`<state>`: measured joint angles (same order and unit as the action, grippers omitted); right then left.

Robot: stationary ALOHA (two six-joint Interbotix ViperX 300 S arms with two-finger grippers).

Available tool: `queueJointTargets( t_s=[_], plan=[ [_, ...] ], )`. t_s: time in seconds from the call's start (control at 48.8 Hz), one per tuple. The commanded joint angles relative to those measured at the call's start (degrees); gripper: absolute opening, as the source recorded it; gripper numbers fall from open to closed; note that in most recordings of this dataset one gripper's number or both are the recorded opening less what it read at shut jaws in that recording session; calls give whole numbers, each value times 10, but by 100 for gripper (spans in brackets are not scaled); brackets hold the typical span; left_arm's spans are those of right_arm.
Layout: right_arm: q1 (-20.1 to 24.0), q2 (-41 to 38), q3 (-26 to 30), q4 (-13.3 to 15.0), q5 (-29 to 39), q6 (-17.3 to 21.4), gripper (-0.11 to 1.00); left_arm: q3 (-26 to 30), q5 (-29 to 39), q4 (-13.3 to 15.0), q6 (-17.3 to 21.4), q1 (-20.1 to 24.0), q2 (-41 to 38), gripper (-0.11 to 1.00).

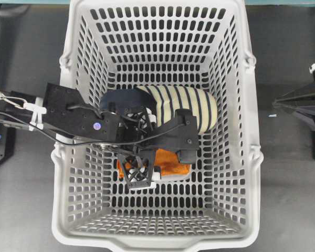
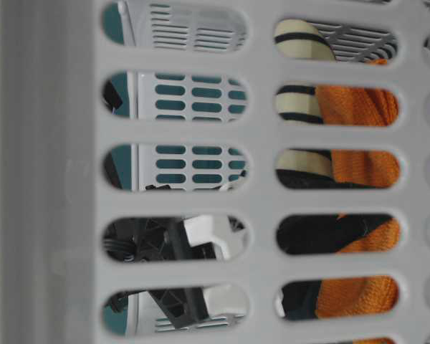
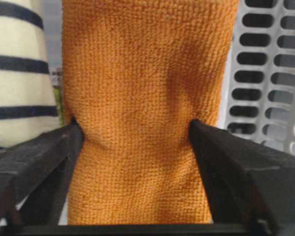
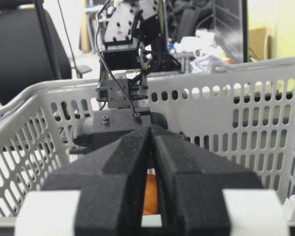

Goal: Pick up the orange cloth from the shopping basket with the left arm.
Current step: 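Lower the open left gripper onto the orange towel and close it, then lift the gripped orange towel upward out of the basket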

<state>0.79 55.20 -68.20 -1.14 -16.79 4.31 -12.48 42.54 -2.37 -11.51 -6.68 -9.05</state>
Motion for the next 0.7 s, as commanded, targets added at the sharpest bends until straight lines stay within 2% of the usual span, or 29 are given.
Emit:
queueJointTargets(
  t_s=[0.0, 0.062, 0.164, 0.246, 0.472, 0.677],
  plan=[
    [1, -3, 4, -3, -4, 1, 0, 2, -1, -2, 4, 0, 4, 77],
    [1, -3, 4, -3, -4, 1, 0, 2, -1, -2, 6, 0, 4, 65],
    [1, -3, 4, -3, -4, 2, 0, 3, -1, -2, 7, 1, 4, 35],
    [1, -3, 4, -3, -3, 2, 0, 6, -1, -2, 11, 2, 9, 16],
    [1, -3, 4, -3, -3, 3, 0, 39, 15, -2, 28, 3, 33, 14],
    [1, -1, 4, -3, -3, 3, 0, 134, 99, -2, 30, 3, 47, 14]
  ],
)
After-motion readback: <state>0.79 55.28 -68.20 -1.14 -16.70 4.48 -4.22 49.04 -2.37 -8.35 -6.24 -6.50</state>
